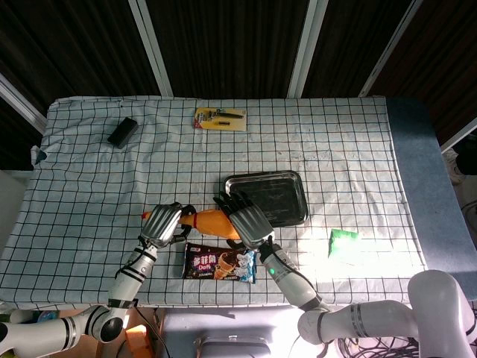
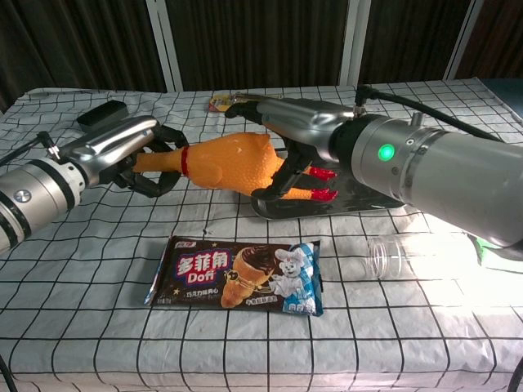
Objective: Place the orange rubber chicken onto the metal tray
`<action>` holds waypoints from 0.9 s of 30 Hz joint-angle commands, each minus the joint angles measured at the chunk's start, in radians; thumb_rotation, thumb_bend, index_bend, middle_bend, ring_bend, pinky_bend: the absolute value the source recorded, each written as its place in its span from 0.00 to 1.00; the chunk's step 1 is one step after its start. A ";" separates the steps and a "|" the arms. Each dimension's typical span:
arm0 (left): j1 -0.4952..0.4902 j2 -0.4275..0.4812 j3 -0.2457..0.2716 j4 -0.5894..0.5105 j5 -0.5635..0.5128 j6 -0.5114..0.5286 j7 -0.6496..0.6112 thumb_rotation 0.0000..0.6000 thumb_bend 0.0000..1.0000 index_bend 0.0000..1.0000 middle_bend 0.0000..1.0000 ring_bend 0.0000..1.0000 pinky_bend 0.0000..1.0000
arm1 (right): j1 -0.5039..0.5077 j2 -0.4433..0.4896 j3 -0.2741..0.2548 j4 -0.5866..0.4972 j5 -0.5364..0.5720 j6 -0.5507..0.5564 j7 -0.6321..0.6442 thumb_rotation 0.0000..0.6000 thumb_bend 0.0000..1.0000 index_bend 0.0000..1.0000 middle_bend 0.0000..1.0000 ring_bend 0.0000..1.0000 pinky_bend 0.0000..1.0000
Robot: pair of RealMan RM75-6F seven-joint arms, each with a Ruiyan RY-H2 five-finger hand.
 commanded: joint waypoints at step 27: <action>0.009 -0.007 0.009 0.026 0.033 0.023 -0.057 1.00 0.61 0.26 0.39 0.26 0.46 | -0.027 -0.131 0.015 0.116 -0.130 0.112 0.012 1.00 0.49 1.00 0.85 0.88 1.00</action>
